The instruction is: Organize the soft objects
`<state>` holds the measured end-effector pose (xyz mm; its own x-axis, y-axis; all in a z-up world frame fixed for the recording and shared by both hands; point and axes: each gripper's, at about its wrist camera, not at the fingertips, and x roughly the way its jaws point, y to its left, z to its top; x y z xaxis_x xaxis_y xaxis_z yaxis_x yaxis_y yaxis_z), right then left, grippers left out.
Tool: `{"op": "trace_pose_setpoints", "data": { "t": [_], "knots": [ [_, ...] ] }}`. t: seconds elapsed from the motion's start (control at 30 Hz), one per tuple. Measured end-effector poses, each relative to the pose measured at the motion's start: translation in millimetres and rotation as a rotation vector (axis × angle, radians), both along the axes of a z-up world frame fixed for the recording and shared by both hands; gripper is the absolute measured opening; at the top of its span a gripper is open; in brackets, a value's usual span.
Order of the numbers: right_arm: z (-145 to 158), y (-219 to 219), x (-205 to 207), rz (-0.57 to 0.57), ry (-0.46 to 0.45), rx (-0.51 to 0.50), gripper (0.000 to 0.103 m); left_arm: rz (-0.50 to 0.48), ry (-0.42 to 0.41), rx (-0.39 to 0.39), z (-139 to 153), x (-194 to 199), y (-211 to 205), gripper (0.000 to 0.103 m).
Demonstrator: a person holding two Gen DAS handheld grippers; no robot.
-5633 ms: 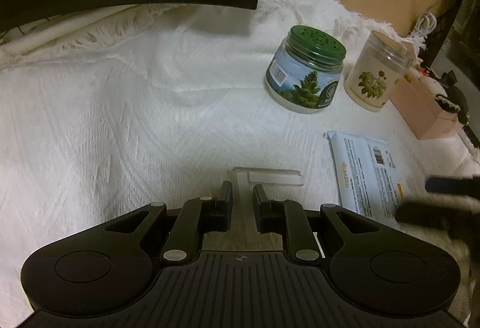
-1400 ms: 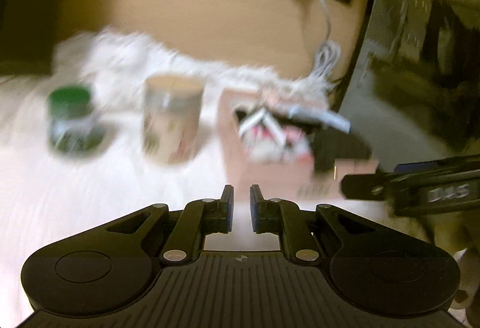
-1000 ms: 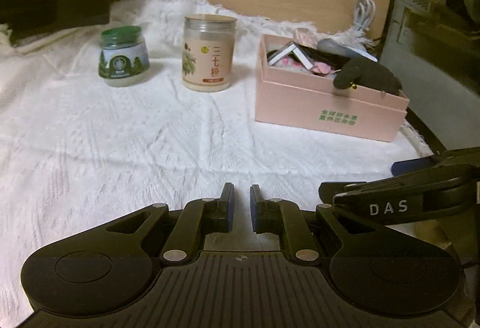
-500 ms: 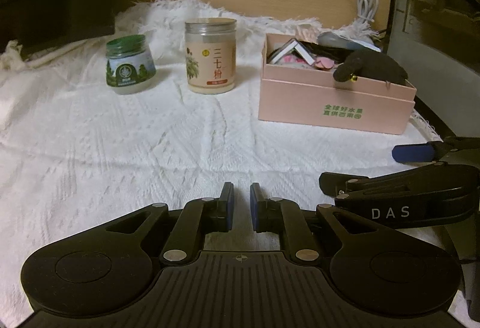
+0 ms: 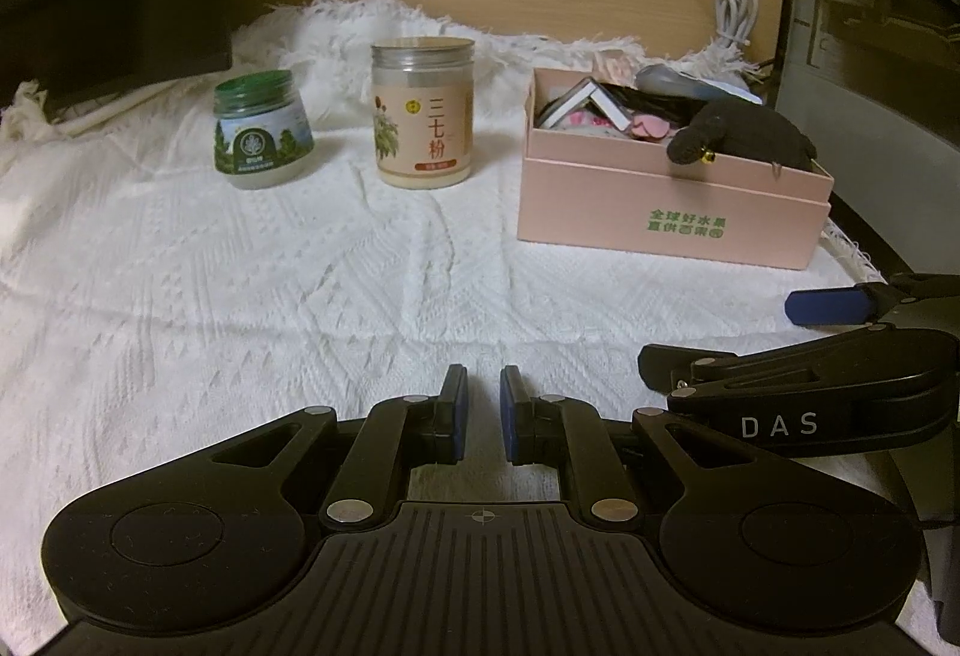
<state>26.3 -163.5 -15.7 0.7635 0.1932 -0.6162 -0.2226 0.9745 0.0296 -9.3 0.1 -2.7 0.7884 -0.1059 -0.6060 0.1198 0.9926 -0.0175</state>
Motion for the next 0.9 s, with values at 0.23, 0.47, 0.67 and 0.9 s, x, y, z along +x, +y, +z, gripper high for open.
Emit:
{"op": "trace_pose_setpoints", "data": {
  "t": [0.23, 0.47, 0.67, 0.9],
  "knots": [
    [-0.1, 0.1, 0.1, 0.0, 0.0, 0.0, 0.103, -0.002, 0.0, -0.002, 0.1, 0.0, 1.7, 0.013],
    [-0.2, 0.2, 0.2, 0.0, 0.0, 0.0, 0.103, -0.002, 0.0, -0.003, 0.2, -0.1, 1.6, 0.013],
    [-0.1, 0.1, 0.2, 0.0, 0.0, 0.0, 0.103, -0.003, 0.0, -0.004, 0.2, -0.1, 2.0, 0.013],
    [-0.1, 0.1, 0.2, 0.0, 0.0, 0.0, 0.103, -0.003, 0.0, -0.006, 0.2, -0.1, 2.4, 0.013]
  ]
}}
